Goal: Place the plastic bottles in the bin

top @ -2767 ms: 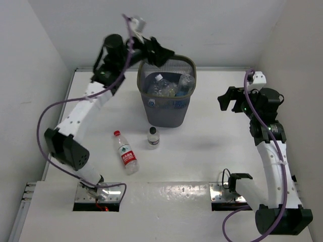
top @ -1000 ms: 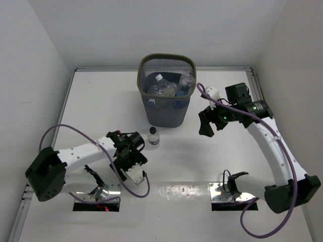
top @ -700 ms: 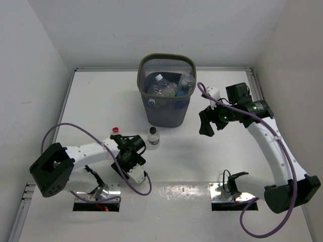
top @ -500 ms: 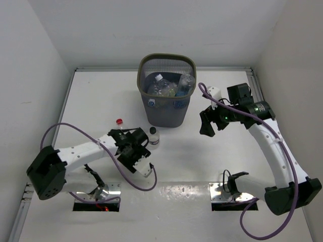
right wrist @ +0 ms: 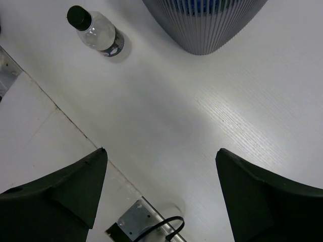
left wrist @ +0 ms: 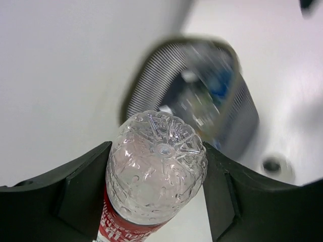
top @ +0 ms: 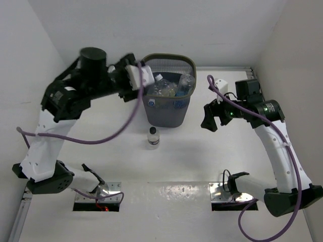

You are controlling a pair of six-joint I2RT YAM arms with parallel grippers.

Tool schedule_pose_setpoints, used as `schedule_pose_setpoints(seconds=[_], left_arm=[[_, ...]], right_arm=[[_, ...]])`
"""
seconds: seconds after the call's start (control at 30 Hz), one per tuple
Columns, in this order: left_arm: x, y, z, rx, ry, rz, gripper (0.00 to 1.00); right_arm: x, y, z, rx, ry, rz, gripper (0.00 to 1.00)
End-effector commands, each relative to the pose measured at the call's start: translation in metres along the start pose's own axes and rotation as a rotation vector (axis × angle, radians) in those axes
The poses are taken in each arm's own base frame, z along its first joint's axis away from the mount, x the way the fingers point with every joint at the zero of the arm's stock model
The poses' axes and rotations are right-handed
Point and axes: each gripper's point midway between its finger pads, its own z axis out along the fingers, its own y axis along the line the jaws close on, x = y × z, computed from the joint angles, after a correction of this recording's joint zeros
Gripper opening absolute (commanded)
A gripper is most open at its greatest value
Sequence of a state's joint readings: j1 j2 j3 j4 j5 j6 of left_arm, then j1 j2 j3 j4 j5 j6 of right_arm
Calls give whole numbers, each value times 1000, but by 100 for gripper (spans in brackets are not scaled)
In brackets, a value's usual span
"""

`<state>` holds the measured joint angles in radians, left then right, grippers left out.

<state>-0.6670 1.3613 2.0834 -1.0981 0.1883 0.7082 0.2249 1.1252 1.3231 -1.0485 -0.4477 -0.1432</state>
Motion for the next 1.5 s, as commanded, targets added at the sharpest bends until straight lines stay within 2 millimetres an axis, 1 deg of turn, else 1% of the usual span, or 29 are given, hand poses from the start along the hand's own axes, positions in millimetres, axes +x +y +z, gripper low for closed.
schedule_pose_setpoints(seconds=[0.0, 0.07, 0.1, 0.13, 0.17, 0.2, 0.27, 0.3, 0.33, 0.4, 0.5, 0.53, 0.57, 0.63, 0.67, 0.7, 0.77, 0.83, 0.9, 0.93, 1.0, 1.1, 1.2, 1.27, 1.3, 1.33, 1.37, 1.43, 1.47], left_arm=[[-67, 63, -37, -252, -292, -264, 21], [-80, 80, -42, -306, -400, -313, 25], [-108, 86, -48, -287, -538, -330, 25], [-118, 87, -51, -269, -596, -342, 25], [-130, 98, -44, -267, -671, -352, 25], [-142, 94, -41, -192, -738, -426, 25], [-145, 98, -26, -123, -796, -490, 25], [-155, 105, -20, -71, -880, -559, 25], [-160, 98, -15, 18, -921, -558, 25], [-155, 99, 7, 102, -992, -593, 27], [-143, 104, 34, 99, -993, -618, 27], [-133, 110, 45, 81, -984, -628, 27], [-117, 114, 65, 70, -960, -669, 27], [-107, 126, 72, 57, -993, -702, 27], [-95, 131, 80, 59, -988, -723, 27], [-83, 131, 100, 75, -977, -759, 27], [-75, 139, 109, 64, -1002, -767, 27], [-59, 140, 134, 51, -968, -763, 27], [-55, 134, 154, 62, -936, -762, 27], [-40, 131, 172, 60, -889, -777, 27], [-34, 127, 183, 54, -853, -775, 27], [-6, 117, 212, 52, -757, -785, 29], [20, 107, 231, 40, -658, -771, 33], [38, 99, 244, 43, -580, -797, 42], [44, 103, 246, 6, -549, -797, 53], [47, 109, 247, -20, -528, -805, 82], [58, 106, 254, -25, -470, -849, 100], [47, 116, 246, -43, -488, -837, 100], [30, 124, 228, -56, -525, -812, 100]], right_arm=[[-25, -4, -2, -13, -63, 33, 87], [-30, -6, -7, -5, -88, 40, 87], [-31, -6, -6, -10, -86, 46, 87], [-31, -8, -5, -7, -83, 49, 87], [-32, -8, -5, -8, -84, 50, 87], [-32, -10, -5, -2, -85, 52, 87], [-33, -13, -7, 9, -89, 60, 87], [-32, -14, -7, 10, -89, 61, 87], [-30, -14, -7, 10, -87, 65, 87], [-27, -16, -8, 16, -90, 71, 87], [-19, -20, -6, 22, -75, 82, 87], [-18, -20, -8, 26, -80, 78, 85], [-15, -22, -7, 27, -76, 85, 85], [-12, -22, -7, 24, -78, 86, 85], [-9, -21, -6, 18, -77, 88, 85], [-8, -23, -6, 21, -79, 92, 85], [-3, -24, -1, 14, -70, 98, 85], [2, -25, 4, 4, -61, 104, 85], [3, -26, 4, 8, -58, 109, 85], [5, -26, 6, 3, -57, 114, 85], [8, -29, 11, -2, -42, 124, 85], [9, -29, 10, 3, -50, 121, 85], [13, -30, 11, 3, -41, 127, 85], [14, -30, 12, 3, -36, 129, 85], [15, -30, 12, 3, -34, 136, 85], [14, -30, 11, 3, -34, 135, 85], [12, -29, 10, 2, -39, 132, 85], [7, -29, 7, 6, -47, 131, 85], [5, -29, 5, 10, -54, 127, 85]])
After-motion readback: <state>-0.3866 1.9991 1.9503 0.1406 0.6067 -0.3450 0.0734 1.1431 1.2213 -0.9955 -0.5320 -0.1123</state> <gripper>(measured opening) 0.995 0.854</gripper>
